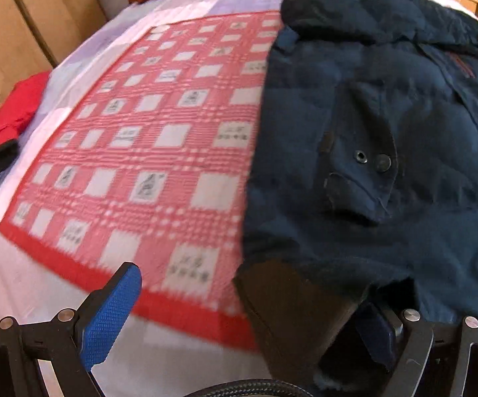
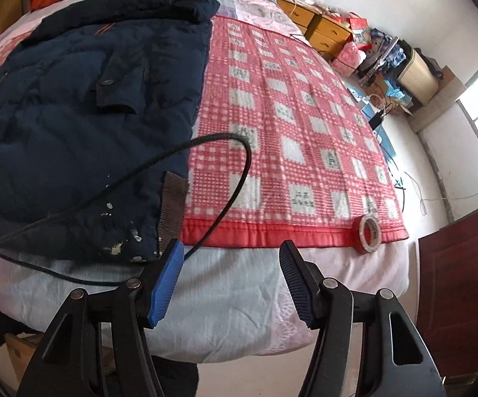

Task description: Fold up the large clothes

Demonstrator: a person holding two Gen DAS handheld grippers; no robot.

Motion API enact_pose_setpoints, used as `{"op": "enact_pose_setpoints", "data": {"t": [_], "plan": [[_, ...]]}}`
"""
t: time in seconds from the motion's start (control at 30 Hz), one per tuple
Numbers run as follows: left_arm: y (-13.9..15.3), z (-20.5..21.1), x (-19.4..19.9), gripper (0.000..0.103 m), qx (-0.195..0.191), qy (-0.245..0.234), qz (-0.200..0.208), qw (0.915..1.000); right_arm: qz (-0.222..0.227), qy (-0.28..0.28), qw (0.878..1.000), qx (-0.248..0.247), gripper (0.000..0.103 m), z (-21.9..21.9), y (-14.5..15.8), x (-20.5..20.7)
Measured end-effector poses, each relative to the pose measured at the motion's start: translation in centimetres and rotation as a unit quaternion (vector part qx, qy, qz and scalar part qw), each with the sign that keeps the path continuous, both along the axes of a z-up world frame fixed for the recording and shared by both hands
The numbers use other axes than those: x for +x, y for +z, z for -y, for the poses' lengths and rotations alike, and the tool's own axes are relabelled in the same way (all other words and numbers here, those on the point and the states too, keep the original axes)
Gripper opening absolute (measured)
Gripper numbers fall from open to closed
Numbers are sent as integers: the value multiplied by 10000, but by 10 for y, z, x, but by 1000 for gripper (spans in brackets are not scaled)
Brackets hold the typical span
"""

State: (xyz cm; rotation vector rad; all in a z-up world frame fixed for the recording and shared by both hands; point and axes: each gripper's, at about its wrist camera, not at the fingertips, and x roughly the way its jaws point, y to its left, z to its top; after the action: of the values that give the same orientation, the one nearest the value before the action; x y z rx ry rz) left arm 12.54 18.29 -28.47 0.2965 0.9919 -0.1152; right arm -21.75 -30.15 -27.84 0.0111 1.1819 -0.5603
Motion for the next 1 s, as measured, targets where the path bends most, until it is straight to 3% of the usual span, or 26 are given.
{"op": "enact_pose_setpoints", "data": {"t": [0.23, 0.33, 0.4, 0.5, 0.6, 0.7, 0.8, 0.87, 0.9, 0.97, 1.0], "plan": [[-19, 4, 20, 99, 45, 129, -308, 9994, -69, 65, 9999, 68, 64, 2, -5, -16], [-19, 7, 20, 99, 123, 62, -331, 9994, -69, -1131, 9935, -67, 64, 44, 12, -63], [-20, 8, 22, 99, 156, 42, -353, 9992, -205, -1921, 9804, -392, 64, 78, 37, -111], [-21, 9, 23, 99, 165, 78, -378, 9991, -725, -2690, 9530, -1190, 64, 118, 83, -187], [-22, 11, 24, 99, 201, 100, -404, 9989, -1192, -3309, 9123, -2098, 64, 148, 149, -265], [-21, 12, 26, 99, 231, 123, -440, 9987, -1701, -3576, 8729, -2852, 64, 163, 209, -320], [-21, 13, 27, 99, 273, 144, -466, 9984, -1871, -4024, 8285, -3417, 64, 170, 272, -367], [-21, 14, 27, 99, 295, 165, -463, 9984, -1939, -4100, 8101, -3715, 64, 169, 295, -380], [-21, 16, 26, 99, 300, 184, -461, 9983, -2017, -3992, 8082, -3831, 64, 168, 300, -379], [-22, 16, 26, 99, 283, 236, -473, 9982, -2091, -3572, 8235, -3879, 65, 163, 290, -362], [-23, 16, 26, 99, 260, 271, -481, 9981, -2029, -3190, 8474, -3729, 67, 159, 268, -341]]}}
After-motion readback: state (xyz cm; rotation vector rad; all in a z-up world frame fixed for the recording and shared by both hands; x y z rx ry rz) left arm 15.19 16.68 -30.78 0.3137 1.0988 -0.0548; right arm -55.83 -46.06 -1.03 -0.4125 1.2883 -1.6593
